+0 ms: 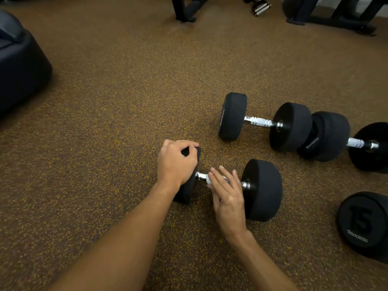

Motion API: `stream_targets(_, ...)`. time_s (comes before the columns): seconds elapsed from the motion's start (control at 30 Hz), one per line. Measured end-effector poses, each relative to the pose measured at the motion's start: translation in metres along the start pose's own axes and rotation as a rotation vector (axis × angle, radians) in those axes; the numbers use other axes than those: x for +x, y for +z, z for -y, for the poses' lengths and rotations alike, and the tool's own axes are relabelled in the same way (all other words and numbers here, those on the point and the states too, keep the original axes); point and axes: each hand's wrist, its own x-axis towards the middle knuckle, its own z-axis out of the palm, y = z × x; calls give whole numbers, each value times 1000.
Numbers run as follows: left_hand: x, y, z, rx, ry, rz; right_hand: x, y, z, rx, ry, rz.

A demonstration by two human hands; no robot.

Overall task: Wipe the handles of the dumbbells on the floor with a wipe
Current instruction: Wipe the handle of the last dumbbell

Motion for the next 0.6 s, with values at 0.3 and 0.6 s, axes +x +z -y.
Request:
stream_targets(0.3,2,-2,-1,0,-9,0,-5,-3,3,-27,139,-61)
stream_targets(0.6,1,-1,1,0,8,0,9,-8,14,-81,190,28)
